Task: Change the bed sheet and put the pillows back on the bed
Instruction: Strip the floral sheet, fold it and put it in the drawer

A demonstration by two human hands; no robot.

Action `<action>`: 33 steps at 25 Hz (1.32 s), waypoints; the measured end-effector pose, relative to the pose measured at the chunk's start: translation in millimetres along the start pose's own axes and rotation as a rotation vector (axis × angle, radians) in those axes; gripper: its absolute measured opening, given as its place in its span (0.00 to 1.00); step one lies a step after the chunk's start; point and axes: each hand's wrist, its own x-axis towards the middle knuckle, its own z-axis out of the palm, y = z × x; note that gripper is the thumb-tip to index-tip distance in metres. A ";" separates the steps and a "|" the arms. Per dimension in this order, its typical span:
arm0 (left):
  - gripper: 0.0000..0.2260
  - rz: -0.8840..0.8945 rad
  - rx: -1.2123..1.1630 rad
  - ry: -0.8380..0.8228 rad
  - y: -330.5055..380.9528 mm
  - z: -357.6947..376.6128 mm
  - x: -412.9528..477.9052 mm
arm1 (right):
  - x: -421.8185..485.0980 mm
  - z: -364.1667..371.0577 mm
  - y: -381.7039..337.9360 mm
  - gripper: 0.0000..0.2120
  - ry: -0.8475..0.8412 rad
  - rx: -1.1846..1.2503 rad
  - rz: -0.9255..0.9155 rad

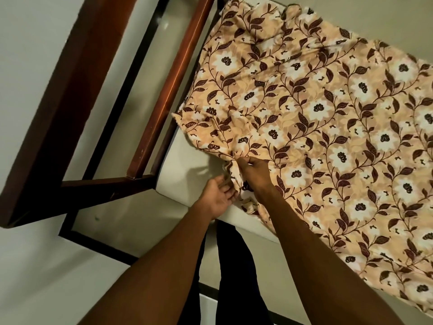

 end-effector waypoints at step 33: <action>0.25 0.625 -0.001 0.076 47.0 53.2 -217.7 | -209.8 -7.8 -99.4 0.25 0.210 -0.799 -0.655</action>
